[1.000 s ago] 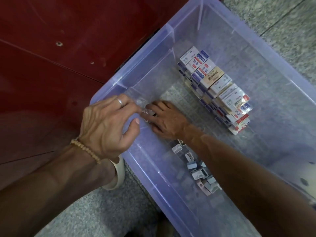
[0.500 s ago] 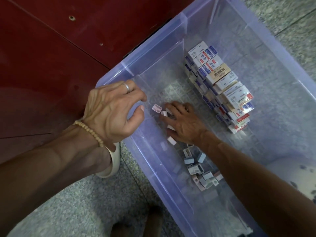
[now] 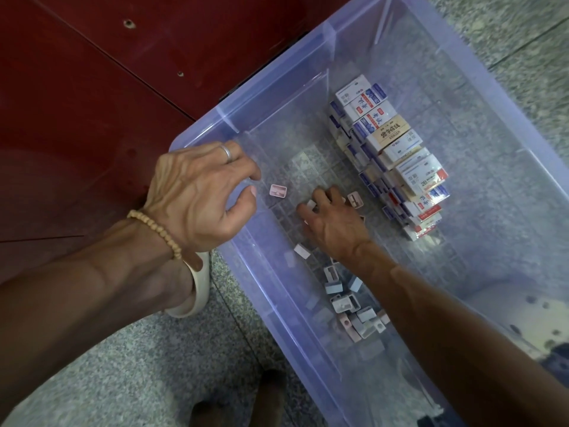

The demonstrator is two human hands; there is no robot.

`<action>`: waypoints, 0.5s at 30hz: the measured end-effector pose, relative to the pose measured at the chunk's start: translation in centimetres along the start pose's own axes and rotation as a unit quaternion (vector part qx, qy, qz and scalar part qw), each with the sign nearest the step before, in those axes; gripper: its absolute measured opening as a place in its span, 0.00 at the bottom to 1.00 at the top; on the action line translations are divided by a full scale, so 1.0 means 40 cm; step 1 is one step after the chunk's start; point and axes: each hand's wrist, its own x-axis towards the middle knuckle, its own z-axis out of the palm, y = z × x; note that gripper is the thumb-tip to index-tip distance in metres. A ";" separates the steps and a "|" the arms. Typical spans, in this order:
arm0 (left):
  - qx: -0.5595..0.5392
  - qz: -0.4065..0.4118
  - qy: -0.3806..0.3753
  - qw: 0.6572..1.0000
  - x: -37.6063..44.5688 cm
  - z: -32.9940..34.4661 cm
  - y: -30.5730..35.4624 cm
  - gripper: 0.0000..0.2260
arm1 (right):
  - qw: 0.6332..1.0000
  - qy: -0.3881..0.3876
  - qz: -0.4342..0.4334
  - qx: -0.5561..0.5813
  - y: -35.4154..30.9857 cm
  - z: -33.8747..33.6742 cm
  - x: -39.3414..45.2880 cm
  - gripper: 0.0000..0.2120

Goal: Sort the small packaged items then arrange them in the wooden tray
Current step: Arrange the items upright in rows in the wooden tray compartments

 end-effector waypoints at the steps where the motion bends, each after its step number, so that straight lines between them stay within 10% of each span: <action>1: 0.000 0.000 0.001 1.000 0.000 0.000 -0.001 0.15 | 1.000 -0.004 0.021 0.018 -0.006 -0.005 -0.002 0.15; 7: -0.003 0.004 0.004 1.000 -0.001 0.001 -0.002 0.15 | 0.935 0.011 0.177 0.308 -0.040 -0.043 0.037 0.08; 10: -0.003 0.004 0.006 1.000 -0.002 0.001 -0.003 0.16 | 0.715 0.008 0.333 0.614 -0.037 -0.109 0.060 0.08; 15: -0.011 -0.001 0.009 1.000 -0.001 0.002 -0.002 0.15 | 0.288 -0.012 0.344 0.894 -0.043 -0.190 0.036 0.12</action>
